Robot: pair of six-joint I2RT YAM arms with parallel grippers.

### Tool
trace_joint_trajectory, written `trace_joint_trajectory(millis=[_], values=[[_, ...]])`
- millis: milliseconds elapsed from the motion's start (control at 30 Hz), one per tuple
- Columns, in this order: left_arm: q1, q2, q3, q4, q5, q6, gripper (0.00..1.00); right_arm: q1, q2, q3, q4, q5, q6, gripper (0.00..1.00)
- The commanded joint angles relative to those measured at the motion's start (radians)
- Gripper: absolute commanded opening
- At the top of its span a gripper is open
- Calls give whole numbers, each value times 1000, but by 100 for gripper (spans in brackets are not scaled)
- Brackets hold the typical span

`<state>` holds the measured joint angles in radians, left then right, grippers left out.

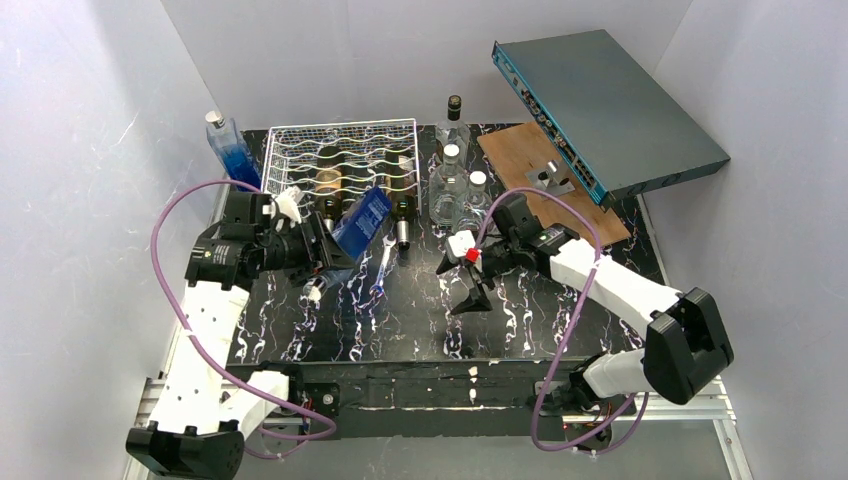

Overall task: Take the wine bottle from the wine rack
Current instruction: Place the wine bottle at the center of the board.

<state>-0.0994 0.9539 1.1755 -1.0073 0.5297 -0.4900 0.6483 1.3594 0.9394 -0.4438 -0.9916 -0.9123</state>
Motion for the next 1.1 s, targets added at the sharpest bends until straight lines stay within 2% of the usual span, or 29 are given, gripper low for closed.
trace_joint_trajectory(millis=[0,100,300,467,800,1067], values=[[-61,-13,87,118,138,-21,0,-1,-54,84,16,-25,41,100],[-99,-12,88,113,155,-36,0,0,-62,156,-38,-8,26,100],[-184,2,76,113,179,-68,0,1,-51,337,-246,37,-76,100],[-260,34,65,133,188,-104,0,1,-49,426,-280,61,-87,100],[-428,133,23,296,227,-233,0,8,-43,397,-207,88,-42,100],[-499,212,48,328,236,-249,0,43,-48,325,-169,133,-39,100]])
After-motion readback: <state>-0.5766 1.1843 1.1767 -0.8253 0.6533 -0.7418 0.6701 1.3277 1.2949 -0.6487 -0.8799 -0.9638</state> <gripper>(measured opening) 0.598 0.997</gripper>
